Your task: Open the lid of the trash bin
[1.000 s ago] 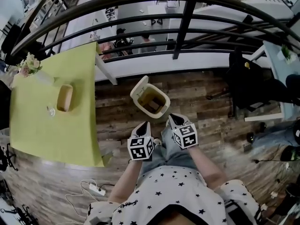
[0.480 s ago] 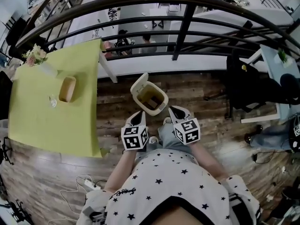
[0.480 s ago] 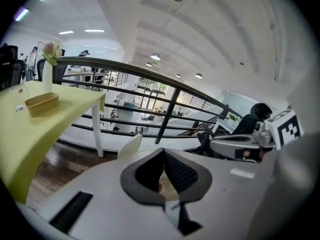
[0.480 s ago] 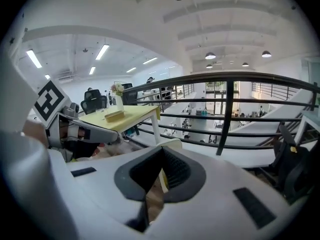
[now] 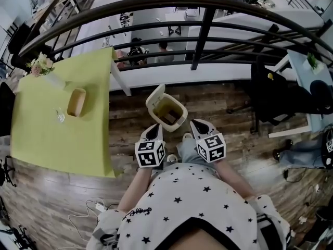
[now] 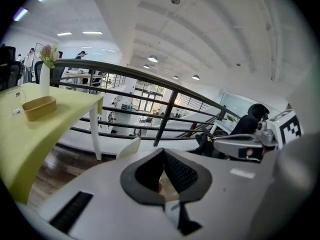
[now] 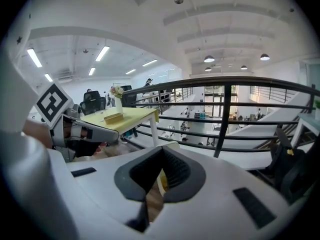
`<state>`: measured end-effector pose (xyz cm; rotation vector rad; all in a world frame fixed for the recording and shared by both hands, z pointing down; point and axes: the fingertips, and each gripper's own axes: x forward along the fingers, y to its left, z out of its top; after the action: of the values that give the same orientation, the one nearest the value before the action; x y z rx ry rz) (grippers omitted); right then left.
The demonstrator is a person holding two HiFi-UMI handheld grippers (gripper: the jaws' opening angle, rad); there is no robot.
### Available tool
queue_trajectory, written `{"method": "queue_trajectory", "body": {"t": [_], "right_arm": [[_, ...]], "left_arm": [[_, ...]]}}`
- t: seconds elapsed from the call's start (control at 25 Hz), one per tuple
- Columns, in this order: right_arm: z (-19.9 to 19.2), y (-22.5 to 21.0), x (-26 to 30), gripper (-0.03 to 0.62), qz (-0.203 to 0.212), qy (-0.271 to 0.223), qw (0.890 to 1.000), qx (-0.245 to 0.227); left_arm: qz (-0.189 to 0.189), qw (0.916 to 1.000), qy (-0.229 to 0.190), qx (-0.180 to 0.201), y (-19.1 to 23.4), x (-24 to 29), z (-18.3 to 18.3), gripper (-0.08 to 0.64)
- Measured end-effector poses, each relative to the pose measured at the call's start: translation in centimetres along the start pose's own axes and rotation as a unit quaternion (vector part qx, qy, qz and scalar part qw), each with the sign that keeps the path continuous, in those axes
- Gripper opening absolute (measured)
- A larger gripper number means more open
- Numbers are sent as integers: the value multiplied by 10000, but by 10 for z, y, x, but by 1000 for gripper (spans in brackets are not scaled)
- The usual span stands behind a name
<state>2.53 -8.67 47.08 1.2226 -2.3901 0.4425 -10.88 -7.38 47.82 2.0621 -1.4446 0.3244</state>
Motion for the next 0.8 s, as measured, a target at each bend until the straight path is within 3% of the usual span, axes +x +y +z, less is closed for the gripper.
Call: {"method": "queue_trajectory", "body": {"t": [0.12, 0.8], "right_arm": [[4, -1, 1, -6, -133, -40, 9998, -130], [9, 10, -5, -6, -3, -146, 9999, -70]], "left_arm": [[35, 10000, 5, 13, 3, 0, 0, 11], [187, 9998, 33, 56, 5, -15, -7, 11]]}}
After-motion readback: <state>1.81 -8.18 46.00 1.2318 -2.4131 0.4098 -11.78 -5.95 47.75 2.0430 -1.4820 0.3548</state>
